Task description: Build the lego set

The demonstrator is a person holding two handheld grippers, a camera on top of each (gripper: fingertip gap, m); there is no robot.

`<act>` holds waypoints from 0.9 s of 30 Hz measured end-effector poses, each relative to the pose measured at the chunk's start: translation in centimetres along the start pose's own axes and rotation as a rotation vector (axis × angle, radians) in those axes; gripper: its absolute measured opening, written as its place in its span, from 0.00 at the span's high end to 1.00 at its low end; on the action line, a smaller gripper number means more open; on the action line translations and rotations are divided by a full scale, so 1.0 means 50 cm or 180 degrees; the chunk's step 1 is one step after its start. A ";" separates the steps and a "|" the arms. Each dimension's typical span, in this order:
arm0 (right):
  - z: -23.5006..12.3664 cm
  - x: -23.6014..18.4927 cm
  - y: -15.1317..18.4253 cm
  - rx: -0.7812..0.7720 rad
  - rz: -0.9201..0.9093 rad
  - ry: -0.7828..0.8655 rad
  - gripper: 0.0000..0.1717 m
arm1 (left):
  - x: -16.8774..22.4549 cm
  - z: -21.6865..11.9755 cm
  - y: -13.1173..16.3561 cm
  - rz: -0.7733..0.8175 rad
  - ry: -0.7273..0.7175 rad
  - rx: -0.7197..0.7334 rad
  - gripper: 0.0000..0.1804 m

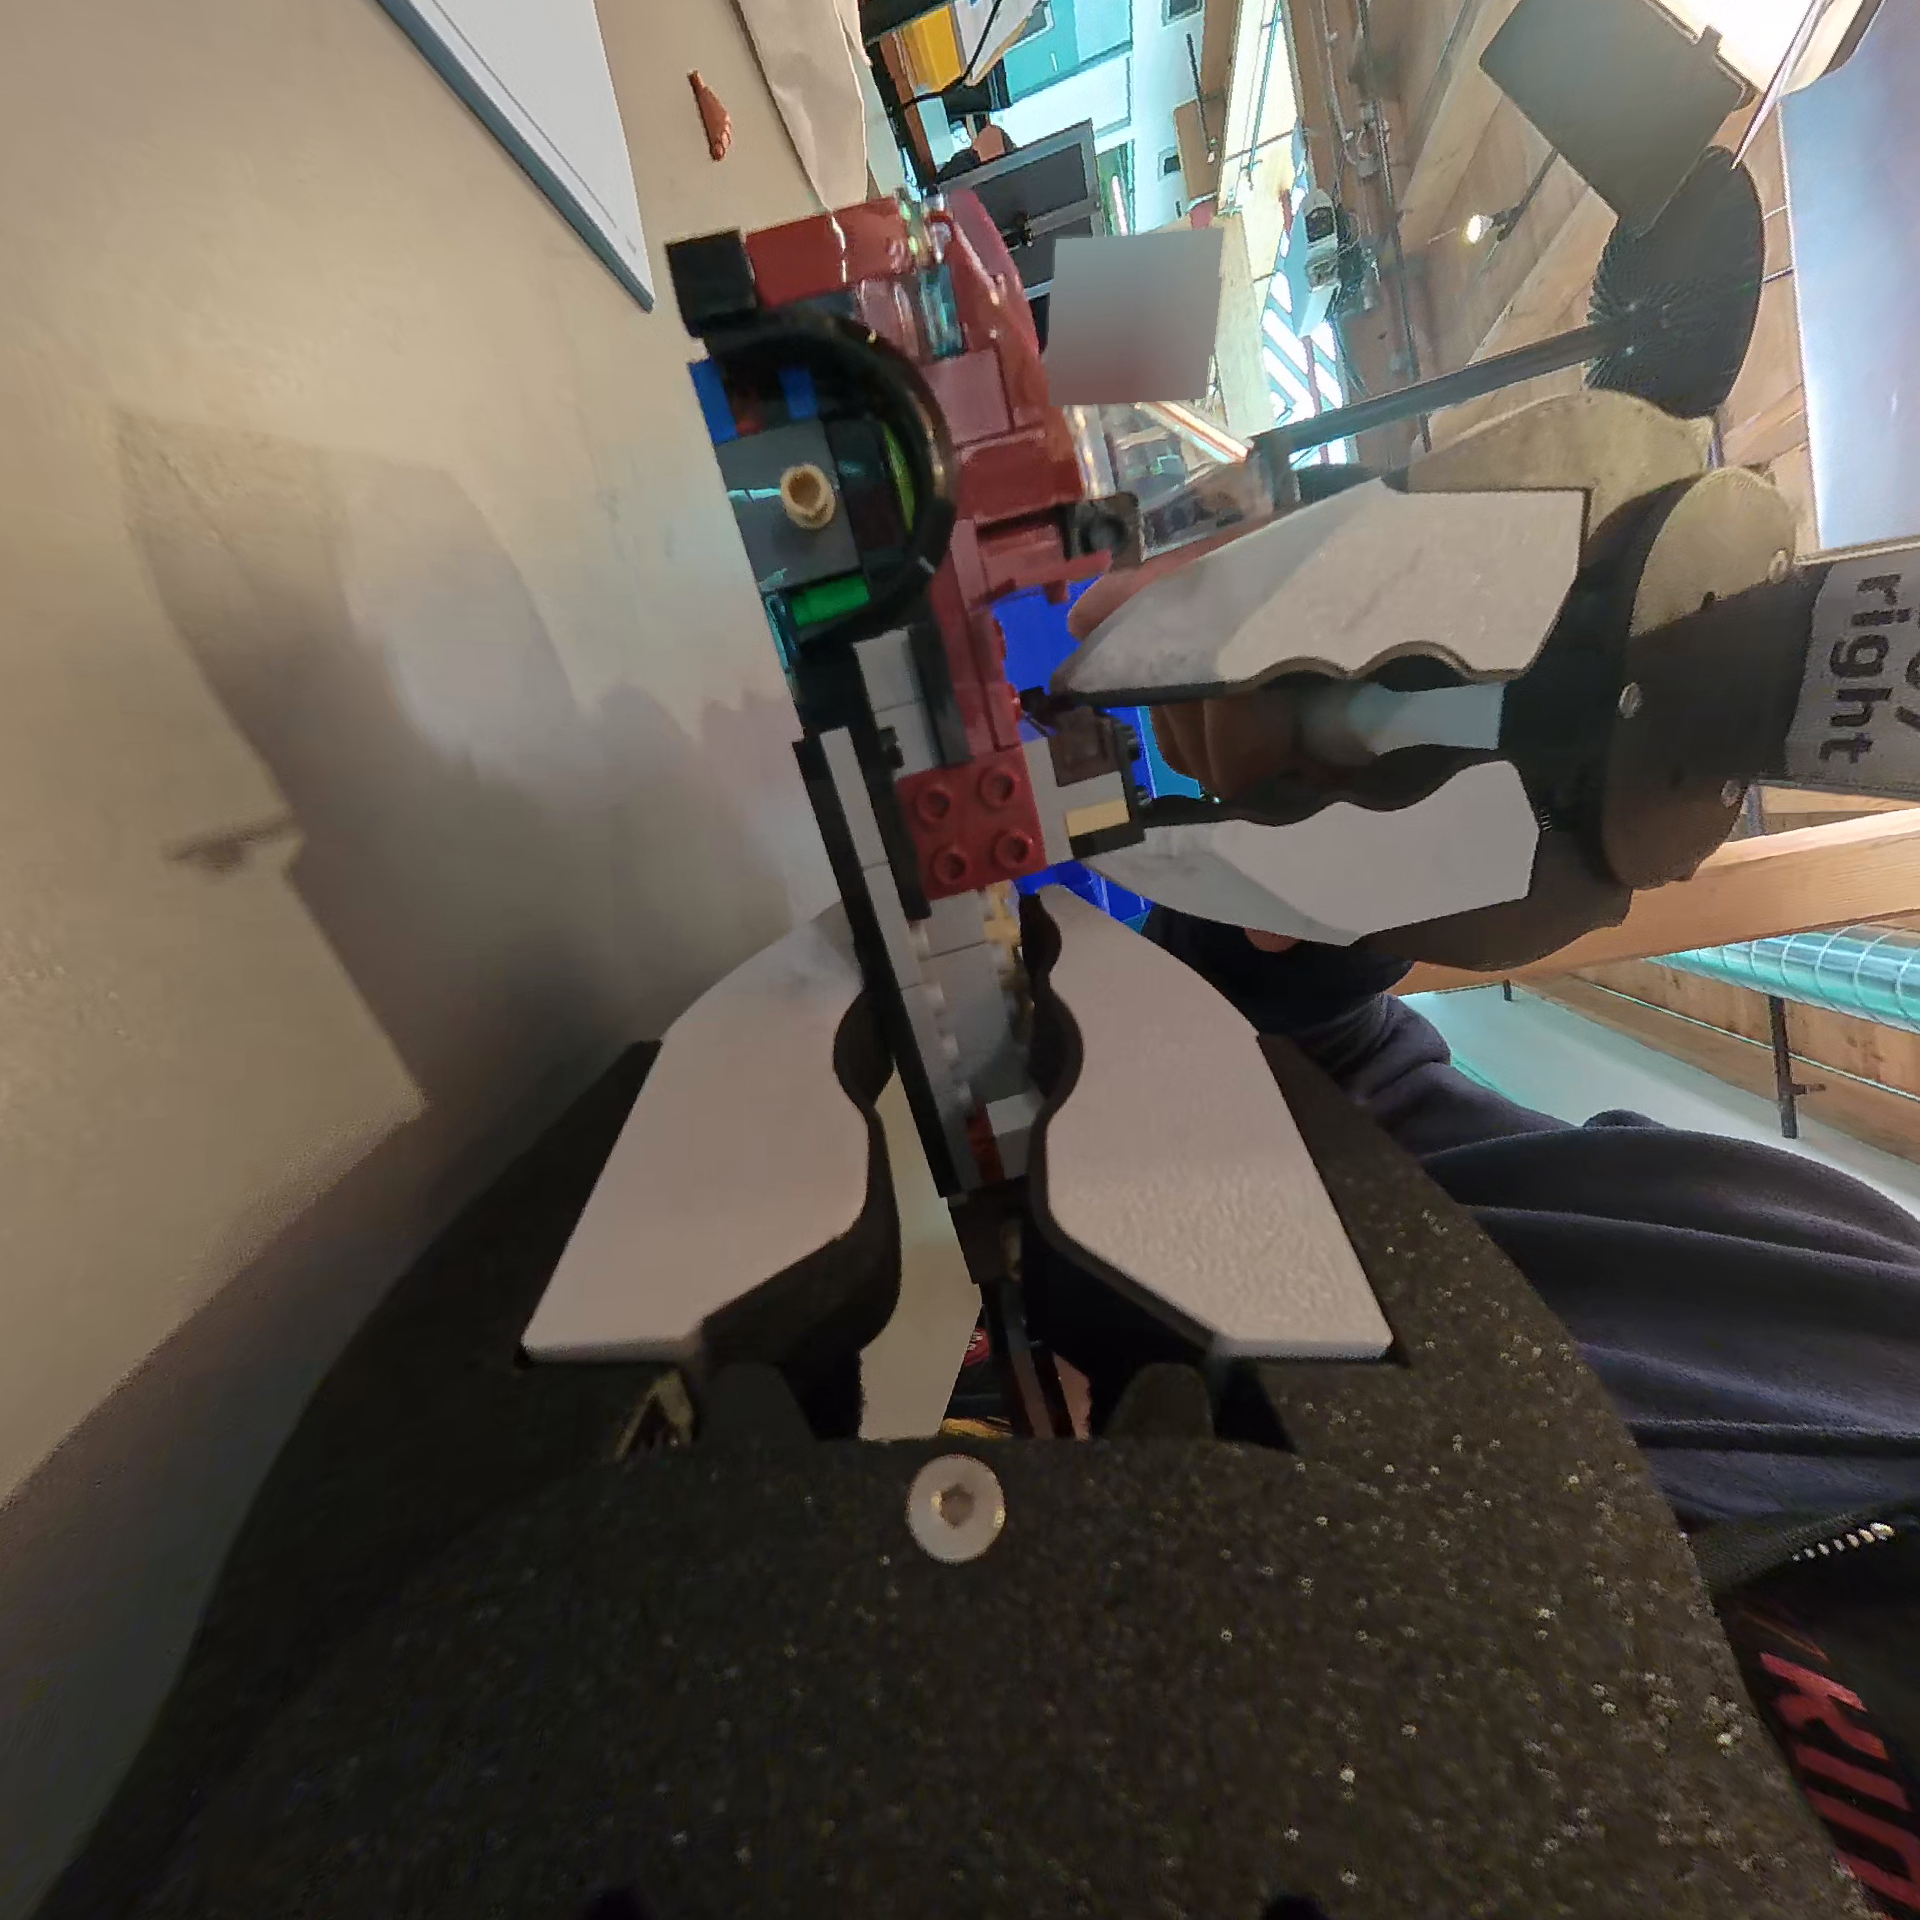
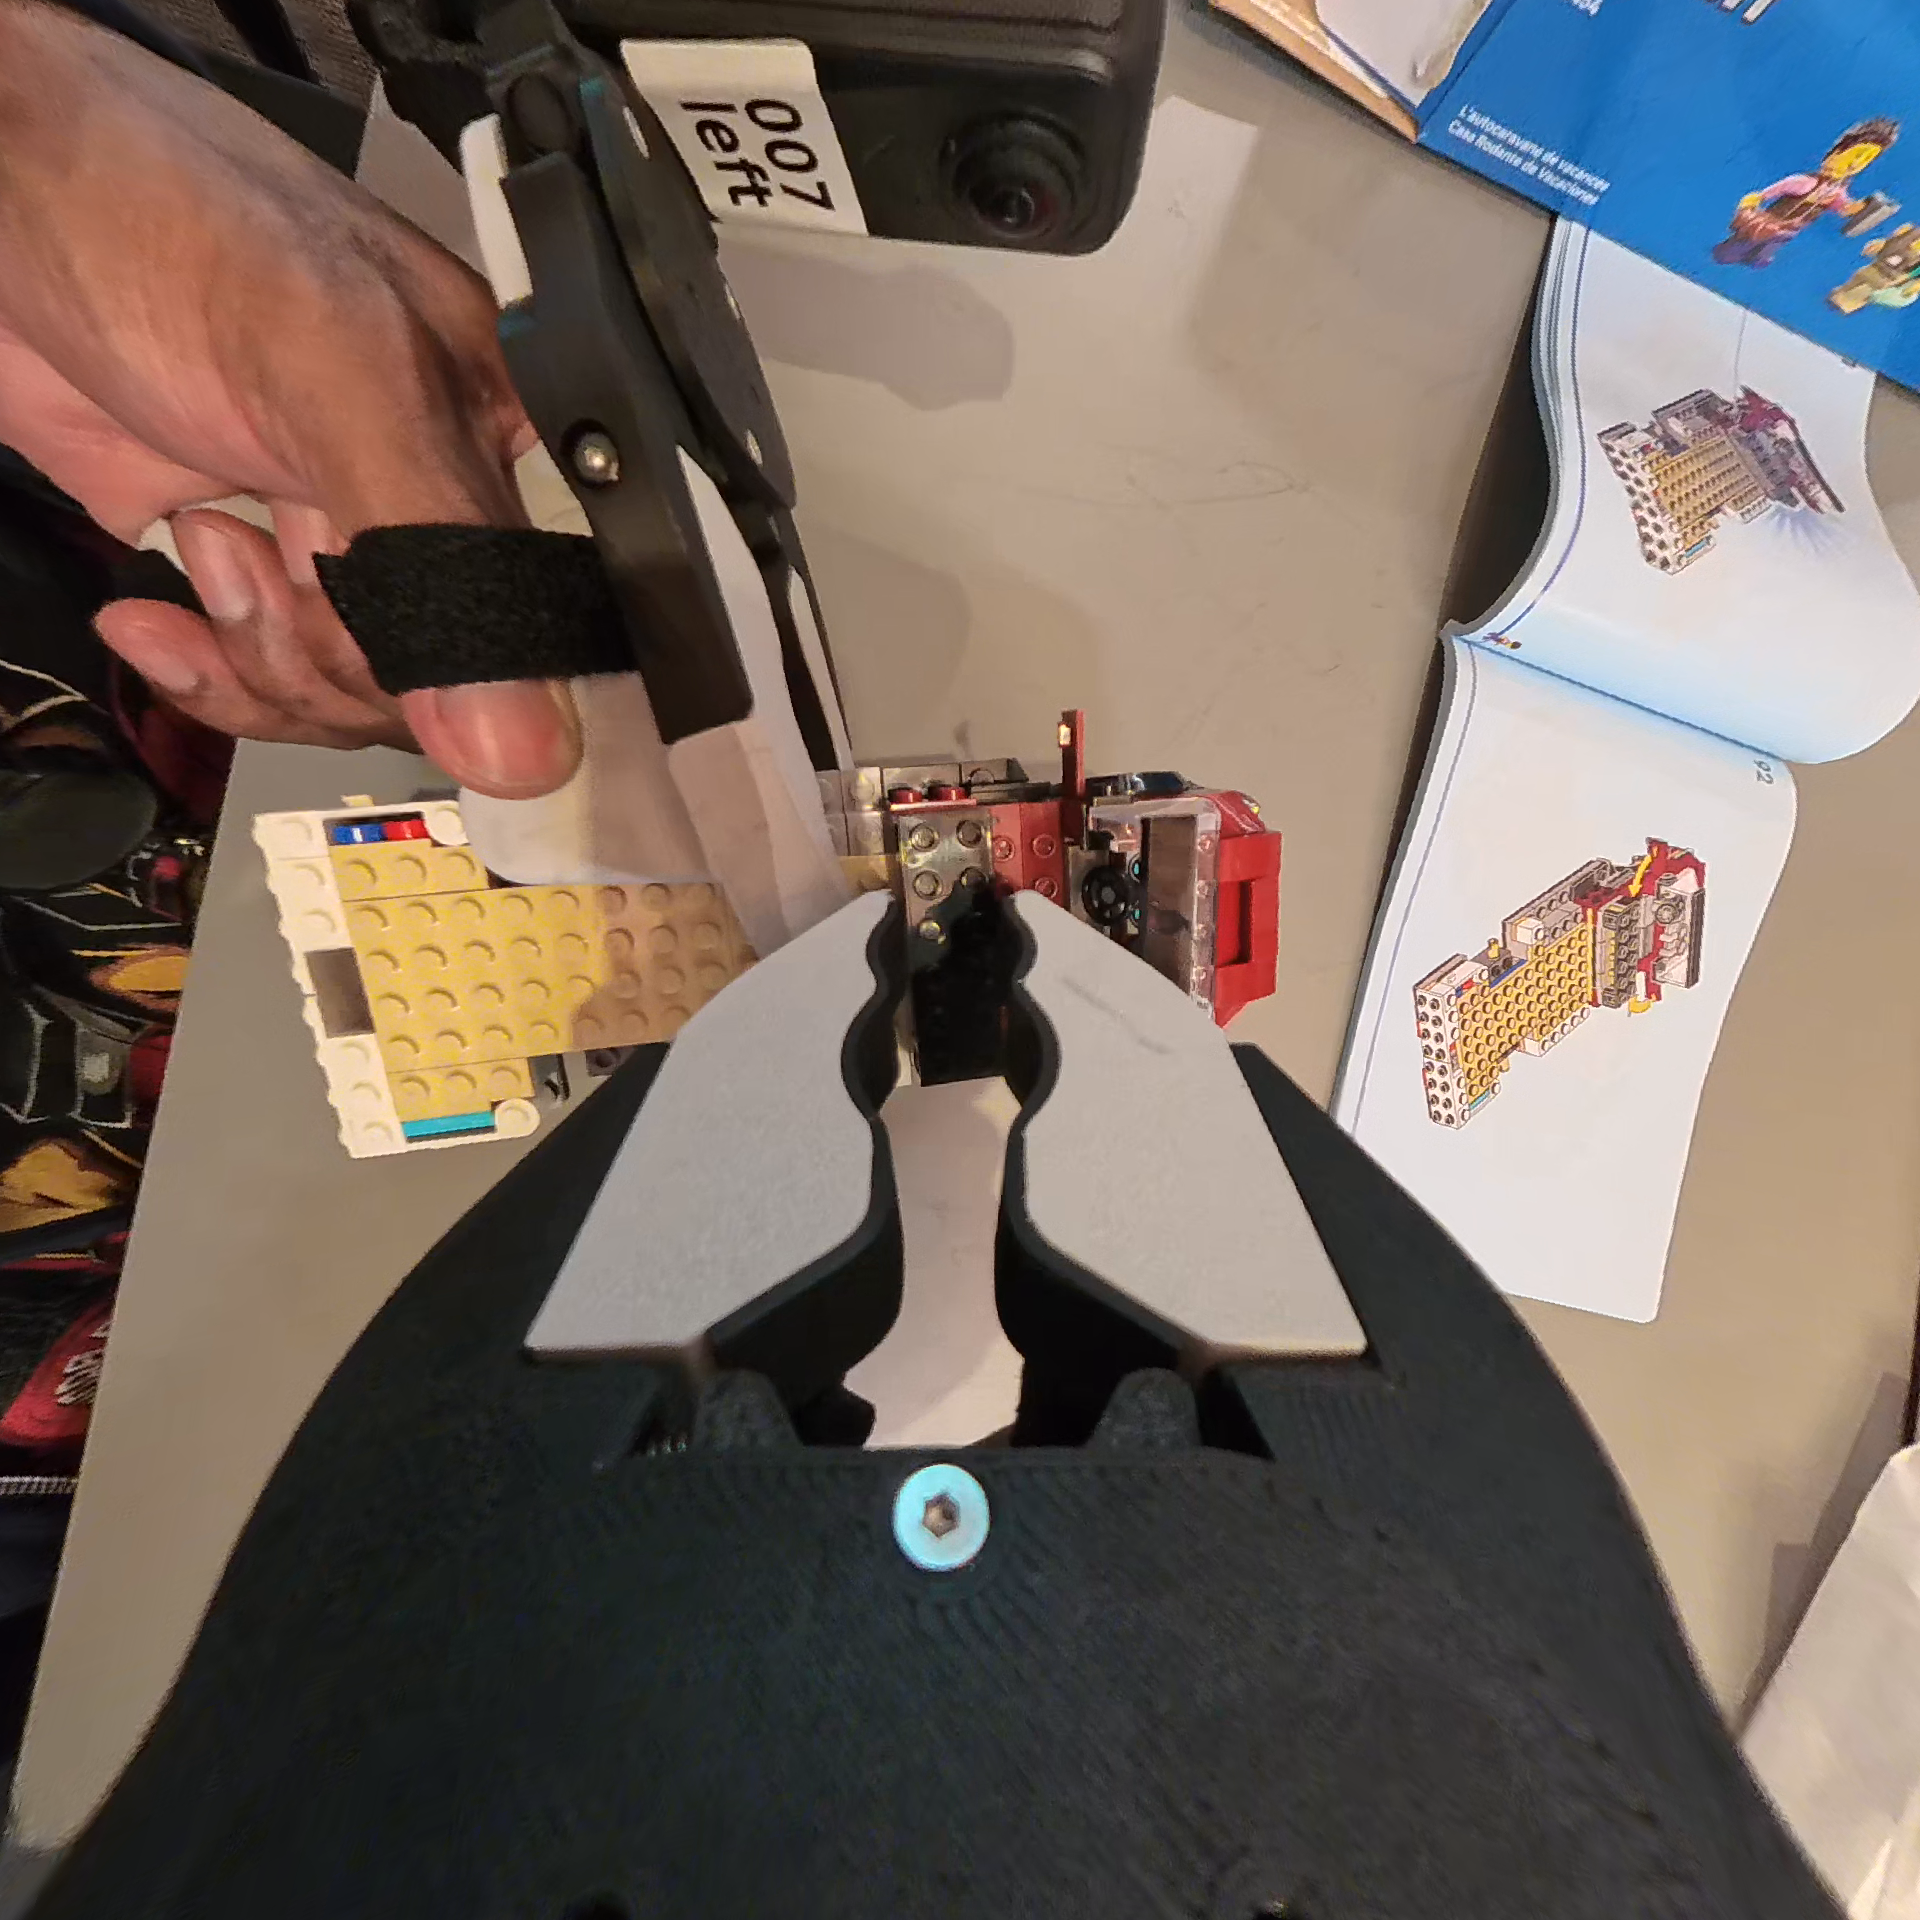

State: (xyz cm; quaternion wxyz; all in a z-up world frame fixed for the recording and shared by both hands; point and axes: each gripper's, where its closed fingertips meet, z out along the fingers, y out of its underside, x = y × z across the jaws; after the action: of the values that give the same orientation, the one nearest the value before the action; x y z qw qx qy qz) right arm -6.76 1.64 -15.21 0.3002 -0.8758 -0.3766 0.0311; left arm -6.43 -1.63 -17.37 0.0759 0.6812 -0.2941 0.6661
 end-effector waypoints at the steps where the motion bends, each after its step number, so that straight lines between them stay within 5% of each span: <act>1: 0.000 0.000 0.000 -0.0010 -0.0015 0.0024 0.91 | 0.000 0.000 0.001 0.0012 -0.0006 -0.0004 0.87; 27: -0.006 0.008 -0.022 0.0223 0.0261 0.0250 0.86 | 0.001 0.001 -0.008 -0.0161 0.0103 0.0074 0.87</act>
State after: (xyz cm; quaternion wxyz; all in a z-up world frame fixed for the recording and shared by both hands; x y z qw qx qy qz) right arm -7.11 2.37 -14.30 0.3437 -0.8800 -0.3271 0.0220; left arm -6.17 -1.35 -17.22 0.0896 0.6784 -0.2677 0.6783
